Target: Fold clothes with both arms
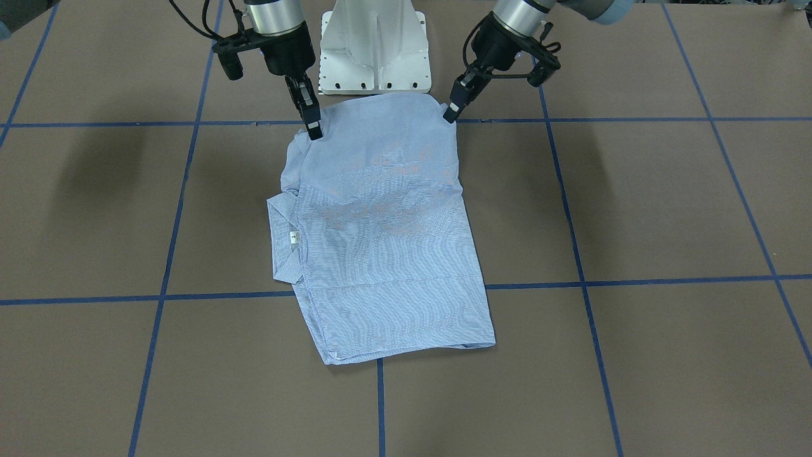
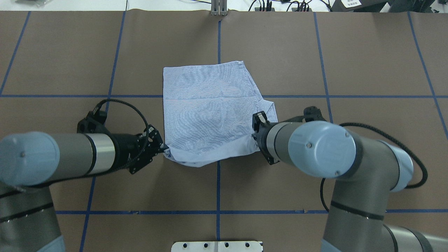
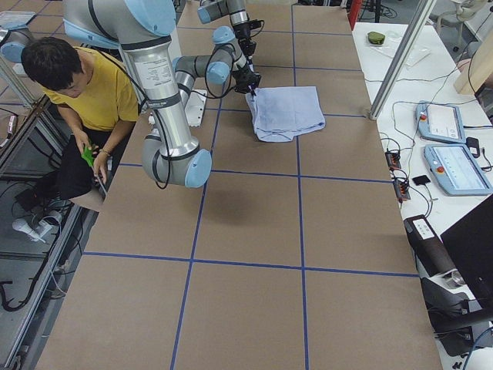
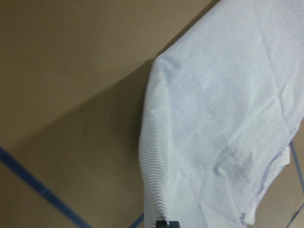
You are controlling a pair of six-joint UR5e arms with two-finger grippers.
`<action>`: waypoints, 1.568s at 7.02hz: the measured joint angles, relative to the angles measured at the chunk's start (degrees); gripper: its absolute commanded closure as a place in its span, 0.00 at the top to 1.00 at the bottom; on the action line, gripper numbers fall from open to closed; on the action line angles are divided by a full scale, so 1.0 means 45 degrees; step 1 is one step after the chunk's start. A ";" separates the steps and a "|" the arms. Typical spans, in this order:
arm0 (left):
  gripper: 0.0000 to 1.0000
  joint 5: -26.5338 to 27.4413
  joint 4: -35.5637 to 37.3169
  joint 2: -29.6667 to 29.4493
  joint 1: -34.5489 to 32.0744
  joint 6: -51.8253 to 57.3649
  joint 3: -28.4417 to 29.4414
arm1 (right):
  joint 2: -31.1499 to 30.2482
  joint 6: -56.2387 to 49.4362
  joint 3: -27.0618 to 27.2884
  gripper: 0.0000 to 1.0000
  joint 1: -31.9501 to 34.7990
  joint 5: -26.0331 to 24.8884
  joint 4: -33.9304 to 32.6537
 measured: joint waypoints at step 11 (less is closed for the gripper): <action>0.98 -0.0219 -0.4265 -0.4590 -0.4070 0.5386 1.0950 | 0.5706 -0.5976 -1.3512 1.00 0.4539 0.3984 0.7173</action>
